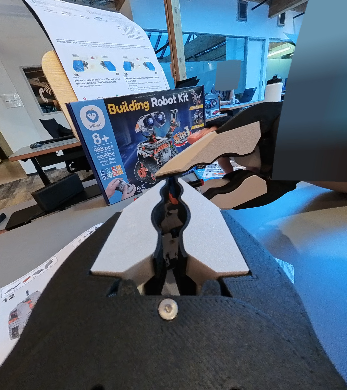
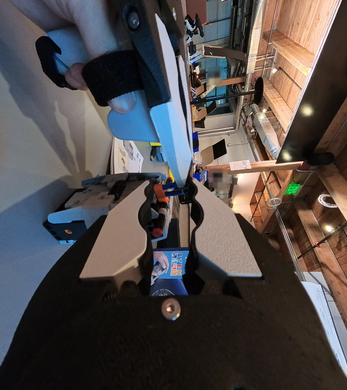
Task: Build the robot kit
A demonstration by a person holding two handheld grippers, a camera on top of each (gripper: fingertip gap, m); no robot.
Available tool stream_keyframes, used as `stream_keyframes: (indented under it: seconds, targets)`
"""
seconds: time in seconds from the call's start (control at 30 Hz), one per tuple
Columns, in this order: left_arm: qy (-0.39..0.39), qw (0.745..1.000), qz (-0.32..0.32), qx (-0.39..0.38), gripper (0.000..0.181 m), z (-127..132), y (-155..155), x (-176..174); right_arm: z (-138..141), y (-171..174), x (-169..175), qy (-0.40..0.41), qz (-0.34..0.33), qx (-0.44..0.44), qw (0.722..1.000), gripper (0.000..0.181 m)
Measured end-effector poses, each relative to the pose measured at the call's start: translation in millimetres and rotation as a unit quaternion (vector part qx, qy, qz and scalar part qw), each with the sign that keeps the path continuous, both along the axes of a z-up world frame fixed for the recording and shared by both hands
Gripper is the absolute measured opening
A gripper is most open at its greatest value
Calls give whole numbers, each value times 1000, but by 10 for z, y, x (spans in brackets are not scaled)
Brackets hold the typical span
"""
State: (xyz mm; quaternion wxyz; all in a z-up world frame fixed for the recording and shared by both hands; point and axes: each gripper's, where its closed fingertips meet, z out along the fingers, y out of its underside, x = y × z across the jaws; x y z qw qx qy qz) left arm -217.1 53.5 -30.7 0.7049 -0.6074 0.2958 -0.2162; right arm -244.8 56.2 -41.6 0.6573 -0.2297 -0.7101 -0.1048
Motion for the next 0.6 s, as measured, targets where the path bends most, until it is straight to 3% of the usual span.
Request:
stream_keyframes:
  seconds: [0.6]
  targets:
    - [23, 1000, 10, 1, 1, -16, -8, -15, 9, 12, 6, 8, -2, 0, 1000, 33]
